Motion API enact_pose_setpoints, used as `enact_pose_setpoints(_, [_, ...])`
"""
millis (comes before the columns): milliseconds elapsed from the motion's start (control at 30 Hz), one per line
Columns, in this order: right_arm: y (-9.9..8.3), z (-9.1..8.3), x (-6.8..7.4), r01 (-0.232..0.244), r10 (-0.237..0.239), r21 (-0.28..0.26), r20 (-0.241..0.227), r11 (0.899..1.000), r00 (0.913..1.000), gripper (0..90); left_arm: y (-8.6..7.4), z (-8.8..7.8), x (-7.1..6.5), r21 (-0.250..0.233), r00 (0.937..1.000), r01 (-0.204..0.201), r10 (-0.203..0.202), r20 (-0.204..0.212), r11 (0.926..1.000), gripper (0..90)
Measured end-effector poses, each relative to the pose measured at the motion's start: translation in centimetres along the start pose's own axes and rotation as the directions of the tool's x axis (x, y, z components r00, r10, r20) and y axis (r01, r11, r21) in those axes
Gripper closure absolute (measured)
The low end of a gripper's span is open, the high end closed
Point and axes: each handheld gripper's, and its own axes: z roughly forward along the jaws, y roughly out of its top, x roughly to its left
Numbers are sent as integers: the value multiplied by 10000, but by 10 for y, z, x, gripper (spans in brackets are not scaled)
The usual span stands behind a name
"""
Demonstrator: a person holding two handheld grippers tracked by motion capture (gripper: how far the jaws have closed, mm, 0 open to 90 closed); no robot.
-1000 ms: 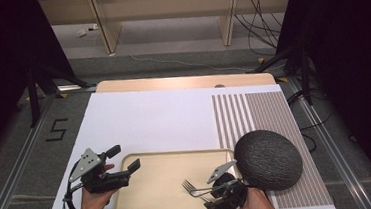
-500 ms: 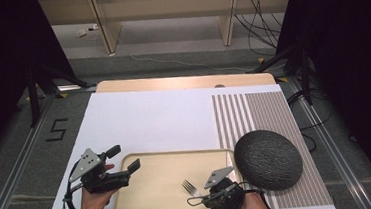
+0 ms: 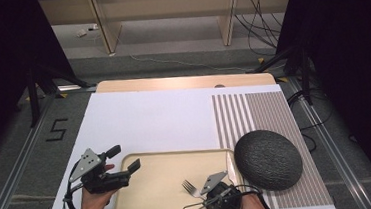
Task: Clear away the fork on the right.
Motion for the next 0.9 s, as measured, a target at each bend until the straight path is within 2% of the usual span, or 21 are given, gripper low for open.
enact_pose_setpoints(67, [0,1,0,8,-8,79,-8,10000,10000,900,0,0,0,-6,10000,-11,11,12,10000,120])
enact_pose_setpoints(433, [-2,2,-3,-25,-4,470,616,9989,9981,900,0,0,1,-90,10000,-9,9,89,10000,120])
enact_pose_setpoints(600, [-2,1,-7,-88,51,524,703,9986,9975,900,0,-1,0,-25,10000,-2,2,10,10000,120])
enact_pose_setpoints(900, [-6,-3,-16,-545,483,635,949,9965,9943,900,0,-1,0,-57,10000,-3,3,21,10000,120])
